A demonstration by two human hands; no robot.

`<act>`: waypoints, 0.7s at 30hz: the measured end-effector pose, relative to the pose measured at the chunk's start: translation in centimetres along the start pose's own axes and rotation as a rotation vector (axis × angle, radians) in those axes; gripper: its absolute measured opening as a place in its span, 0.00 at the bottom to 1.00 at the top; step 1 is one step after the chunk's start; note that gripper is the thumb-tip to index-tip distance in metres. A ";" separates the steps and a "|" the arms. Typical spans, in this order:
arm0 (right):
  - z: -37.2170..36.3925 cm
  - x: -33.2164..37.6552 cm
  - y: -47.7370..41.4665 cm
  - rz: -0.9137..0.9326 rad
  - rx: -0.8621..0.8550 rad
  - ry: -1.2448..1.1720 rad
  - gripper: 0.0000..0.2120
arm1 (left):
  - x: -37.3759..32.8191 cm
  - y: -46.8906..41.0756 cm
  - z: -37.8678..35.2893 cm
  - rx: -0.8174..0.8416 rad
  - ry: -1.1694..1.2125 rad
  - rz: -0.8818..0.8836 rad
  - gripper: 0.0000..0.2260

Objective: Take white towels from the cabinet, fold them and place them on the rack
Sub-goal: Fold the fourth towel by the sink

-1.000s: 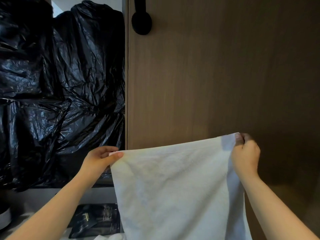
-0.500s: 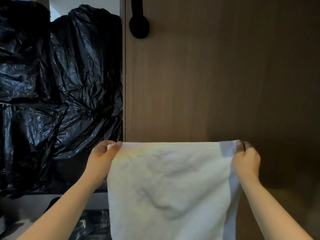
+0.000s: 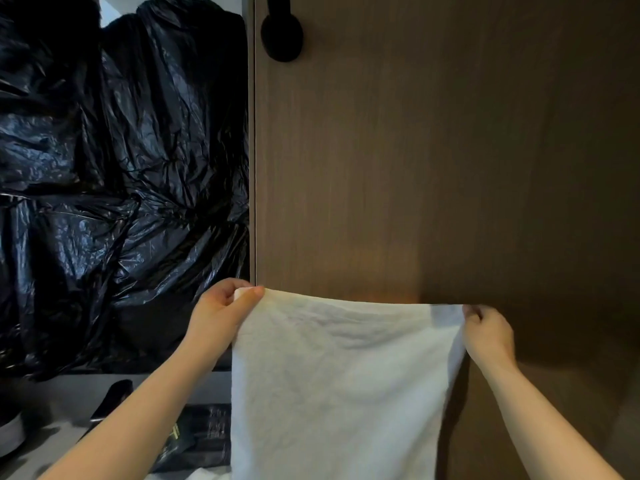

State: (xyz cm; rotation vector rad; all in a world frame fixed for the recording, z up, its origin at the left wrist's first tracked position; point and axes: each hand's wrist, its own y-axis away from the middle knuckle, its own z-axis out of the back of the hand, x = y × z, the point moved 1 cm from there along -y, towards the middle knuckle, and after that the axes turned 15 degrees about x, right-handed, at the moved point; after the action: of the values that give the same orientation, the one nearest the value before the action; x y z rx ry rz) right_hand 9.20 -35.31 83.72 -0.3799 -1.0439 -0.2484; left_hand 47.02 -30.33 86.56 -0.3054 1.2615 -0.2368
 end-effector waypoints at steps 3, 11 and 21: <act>-0.8 -1.8 0.2 -0.046 0.042 0.069 0.14 | -1.1 0.7 -1.6 0.070 -0.039 -0.027 0.10; -3.2 -7.9 1.8 -0.244 0.091 0.119 0.14 | -2.9 0.9 -3.4 0.134 0.188 0.048 0.13; -4.1 -9.1 4.3 -0.178 0.277 0.213 0.19 | -1.6 2.8 -5.6 0.336 0.215 0.133 0.07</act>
State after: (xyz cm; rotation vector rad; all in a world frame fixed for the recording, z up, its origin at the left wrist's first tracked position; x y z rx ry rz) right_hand 9.69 -32.94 73.15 -0.0090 -0.8870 -0.2924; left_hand 41.23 -27.71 85.43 0.0956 1.4220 -0.3690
